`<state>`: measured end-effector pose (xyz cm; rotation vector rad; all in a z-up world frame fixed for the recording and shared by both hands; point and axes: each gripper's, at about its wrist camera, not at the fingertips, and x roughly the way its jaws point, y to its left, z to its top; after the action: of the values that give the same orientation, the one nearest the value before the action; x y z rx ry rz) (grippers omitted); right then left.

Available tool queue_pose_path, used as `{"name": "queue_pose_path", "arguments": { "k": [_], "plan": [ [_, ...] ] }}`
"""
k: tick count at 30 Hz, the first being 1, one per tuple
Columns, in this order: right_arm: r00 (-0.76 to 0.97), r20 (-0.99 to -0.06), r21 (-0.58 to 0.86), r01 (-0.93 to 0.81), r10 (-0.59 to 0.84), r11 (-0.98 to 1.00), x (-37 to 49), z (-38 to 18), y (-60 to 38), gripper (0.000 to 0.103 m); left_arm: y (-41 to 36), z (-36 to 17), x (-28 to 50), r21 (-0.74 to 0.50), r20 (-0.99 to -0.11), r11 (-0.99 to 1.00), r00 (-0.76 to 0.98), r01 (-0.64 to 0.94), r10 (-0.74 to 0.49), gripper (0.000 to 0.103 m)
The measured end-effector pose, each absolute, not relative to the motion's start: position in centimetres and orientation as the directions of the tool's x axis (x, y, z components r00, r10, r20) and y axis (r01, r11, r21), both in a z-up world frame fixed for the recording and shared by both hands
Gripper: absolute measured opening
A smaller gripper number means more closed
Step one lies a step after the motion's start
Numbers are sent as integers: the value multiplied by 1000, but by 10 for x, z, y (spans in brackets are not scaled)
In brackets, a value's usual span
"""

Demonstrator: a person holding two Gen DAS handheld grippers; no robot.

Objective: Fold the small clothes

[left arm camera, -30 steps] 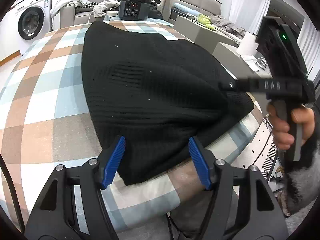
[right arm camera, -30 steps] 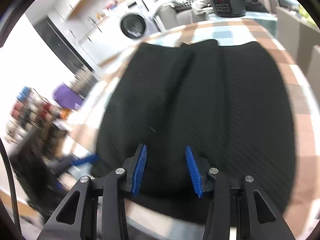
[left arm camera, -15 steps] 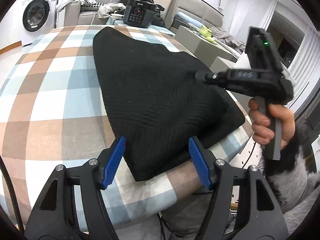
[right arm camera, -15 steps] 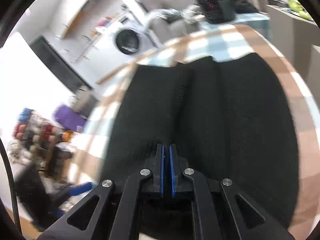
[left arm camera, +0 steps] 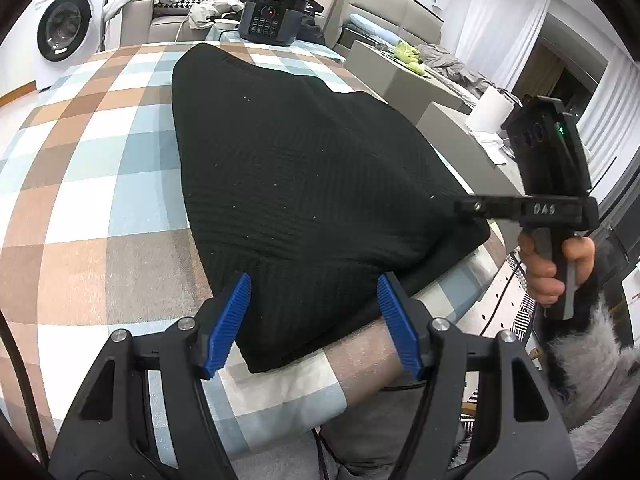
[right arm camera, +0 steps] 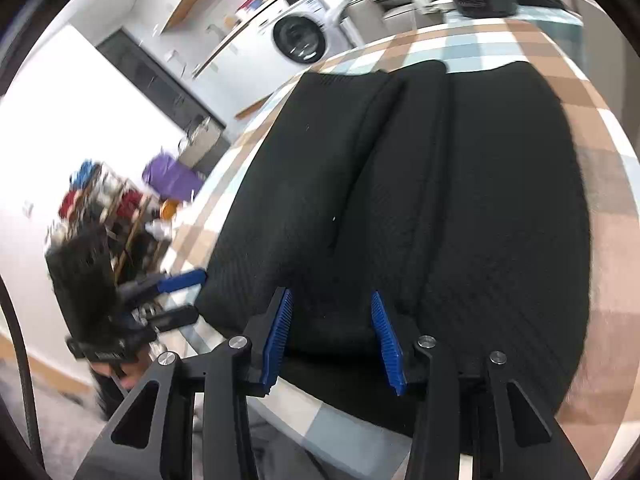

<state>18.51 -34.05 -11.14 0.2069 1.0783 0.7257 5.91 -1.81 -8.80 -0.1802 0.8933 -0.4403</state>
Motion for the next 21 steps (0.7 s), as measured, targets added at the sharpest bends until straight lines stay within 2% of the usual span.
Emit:
{"name": "queue_pose_path", "arguments": {
  "k": [11,12,15,18,21],
  "plan": [
    [172,-763,443,-564,624,697,176,-119,-328,42,-21,-89,61,-329,-723,903,541,278,-430,63],
    [167,-760,450,-562,629,694,178,-120,-328,40,-22,-89,61,-325,-724,903,541,280,-428,63],
    [216,-781,376,-588,587,716,176,-120,-325,15,-26,-87,61,-317,-725,902,538,294,-430,63],
    [254,-753,383,-580,607,719,173,-114,-327,11,-27,-85,61,-313,-726,903,539,295,-428,63],
    [340,-637,416,-605,692,679,156,-87,-339,11,-24,-82,60,-318,-720,903,546,290,-428,63]
  ]
}}
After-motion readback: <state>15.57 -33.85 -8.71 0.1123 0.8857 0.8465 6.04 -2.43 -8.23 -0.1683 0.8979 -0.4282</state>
